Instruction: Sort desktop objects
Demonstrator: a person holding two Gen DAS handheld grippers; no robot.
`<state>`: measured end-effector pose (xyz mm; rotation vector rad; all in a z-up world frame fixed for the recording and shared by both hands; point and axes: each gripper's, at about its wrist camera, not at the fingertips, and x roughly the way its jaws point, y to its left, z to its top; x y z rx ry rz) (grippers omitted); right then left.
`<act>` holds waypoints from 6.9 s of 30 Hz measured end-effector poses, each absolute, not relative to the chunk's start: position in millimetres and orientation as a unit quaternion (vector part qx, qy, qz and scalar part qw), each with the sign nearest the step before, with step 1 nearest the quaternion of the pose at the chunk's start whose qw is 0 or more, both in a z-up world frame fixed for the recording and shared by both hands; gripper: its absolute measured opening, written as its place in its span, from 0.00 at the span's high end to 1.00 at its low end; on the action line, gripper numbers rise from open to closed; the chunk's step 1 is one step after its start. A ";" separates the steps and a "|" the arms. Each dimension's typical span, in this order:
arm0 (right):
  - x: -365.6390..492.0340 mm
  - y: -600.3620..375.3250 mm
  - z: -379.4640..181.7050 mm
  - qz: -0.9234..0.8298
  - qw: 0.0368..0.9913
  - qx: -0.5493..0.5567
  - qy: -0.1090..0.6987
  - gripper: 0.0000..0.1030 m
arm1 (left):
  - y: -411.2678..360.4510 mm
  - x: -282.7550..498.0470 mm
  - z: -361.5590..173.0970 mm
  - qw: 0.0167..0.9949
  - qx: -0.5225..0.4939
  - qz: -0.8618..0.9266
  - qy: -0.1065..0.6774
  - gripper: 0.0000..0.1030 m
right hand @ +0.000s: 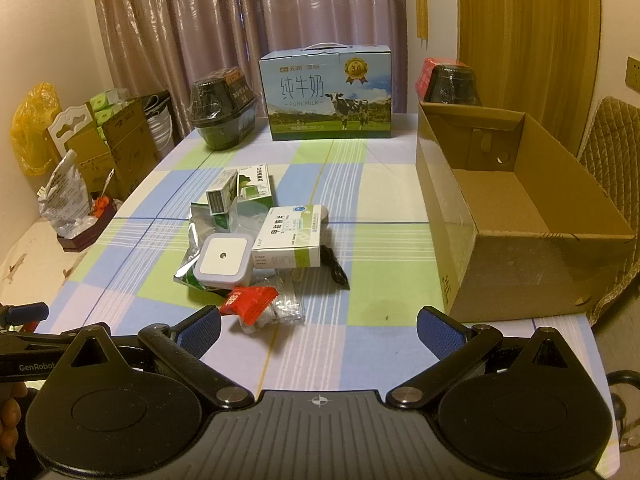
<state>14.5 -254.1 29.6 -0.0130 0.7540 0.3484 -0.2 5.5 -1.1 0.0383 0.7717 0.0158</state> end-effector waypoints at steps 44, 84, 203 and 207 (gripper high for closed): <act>54.9 -253.9 36.2 0.201 0.913 0.021 0.353 0.02 | -28.9 45.0 8.2 0.917 0.037 -0.047 0.394 0.02; 173.0 -203.9 -26.3 0.248 0.879 -0.007 0.407 0.14 | -73.5 130.4 -54.2 0.913 0.050 -0.123 0.385 0.40; 192.7 -481.3 54.4 0.036 0.931 0.087 0.353 0.34 | -323.7 175.8 42.0 0.899 0.081 -0.298 0.309 0.41; 195.7 -484.8 46.3 0.034 0.928 0.092 0.358 0.34 | -331.9 181.6 33.6 0.895 0.095 -0.298 0.317 0.41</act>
